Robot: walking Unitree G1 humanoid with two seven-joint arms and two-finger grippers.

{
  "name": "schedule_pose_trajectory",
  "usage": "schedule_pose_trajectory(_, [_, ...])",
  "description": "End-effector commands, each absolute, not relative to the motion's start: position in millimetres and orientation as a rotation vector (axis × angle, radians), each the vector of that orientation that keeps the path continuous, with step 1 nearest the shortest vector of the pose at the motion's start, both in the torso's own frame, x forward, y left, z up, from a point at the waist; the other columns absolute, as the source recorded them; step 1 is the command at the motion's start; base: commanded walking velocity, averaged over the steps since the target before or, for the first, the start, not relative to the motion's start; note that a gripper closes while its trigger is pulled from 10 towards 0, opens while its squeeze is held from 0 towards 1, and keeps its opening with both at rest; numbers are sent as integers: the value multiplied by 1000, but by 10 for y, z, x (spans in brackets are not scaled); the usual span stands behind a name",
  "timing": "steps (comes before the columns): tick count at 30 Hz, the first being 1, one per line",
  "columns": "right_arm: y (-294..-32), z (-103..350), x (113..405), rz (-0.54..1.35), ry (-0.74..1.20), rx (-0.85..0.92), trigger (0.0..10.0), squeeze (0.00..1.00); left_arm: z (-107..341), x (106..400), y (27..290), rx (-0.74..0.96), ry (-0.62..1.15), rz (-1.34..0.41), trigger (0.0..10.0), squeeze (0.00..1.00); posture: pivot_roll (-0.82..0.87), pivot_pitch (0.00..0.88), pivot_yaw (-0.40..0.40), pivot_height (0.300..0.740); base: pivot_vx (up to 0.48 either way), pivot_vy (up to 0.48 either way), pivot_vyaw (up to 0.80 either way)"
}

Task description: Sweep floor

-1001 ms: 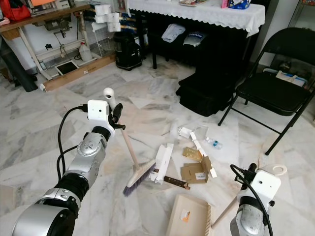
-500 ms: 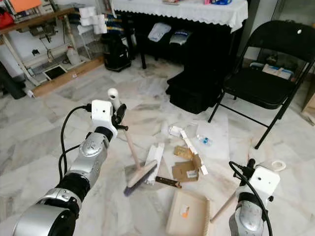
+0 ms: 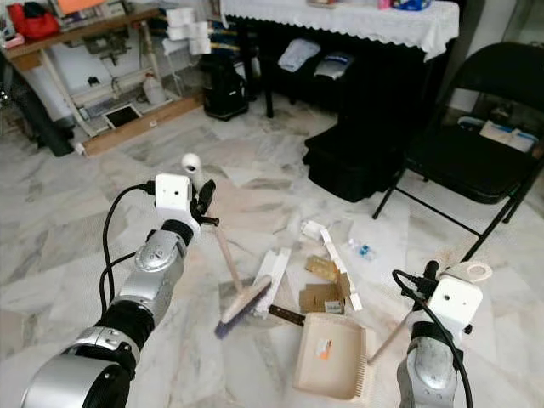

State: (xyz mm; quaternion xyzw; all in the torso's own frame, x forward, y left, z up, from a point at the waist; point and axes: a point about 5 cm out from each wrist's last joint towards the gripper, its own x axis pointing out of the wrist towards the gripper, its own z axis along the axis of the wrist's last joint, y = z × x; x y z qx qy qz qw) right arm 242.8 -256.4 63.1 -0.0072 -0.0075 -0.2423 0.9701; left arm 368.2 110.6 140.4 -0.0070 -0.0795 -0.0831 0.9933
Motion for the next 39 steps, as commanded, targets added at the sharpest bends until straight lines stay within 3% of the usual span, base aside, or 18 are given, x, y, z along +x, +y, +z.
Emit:
schedule_pose_trajectory(1, [-2543,736,2475,-479,-63,-2,10000,0,1481,3700,1164,2,-190,-146,10000,0,-183,36,68,740,0,0,0])
schedule_pose_trajectory(7, [-2535,756,2501,-465,-70,6,10000,0,1464,3695,1199,13,-185,-137,10000,0,-182,42,66,740,0,-82,-525])
schedule_pose_trajectory(15, [-2513,776,2513,-459,-80,1,10000,0,1472,3697,1205,13,-189,-129,10000,0,-183,43,68,740,0,-389,0])
schedule_pose_trajectory(24, [-2482,769,2506,-448,-77,1,10000,0,1477,3701,1211,28,-190,-125,10000,0,-185,45,67,740,0,0,0])
schedule_pose_trajectory(33, [-2479,775,2506,-445,-77,3,10000,0,1468,3696,1210,23,-189,-117,10000,0,-183,45,65,740,0,-444,0])
schedule_pose_trajectory(39, [-2476,778,2507,-443,-77,3,10000,0,1466,3699,1227,13,-186,-107,10000,0,-185,45,65,740,0,0,0])
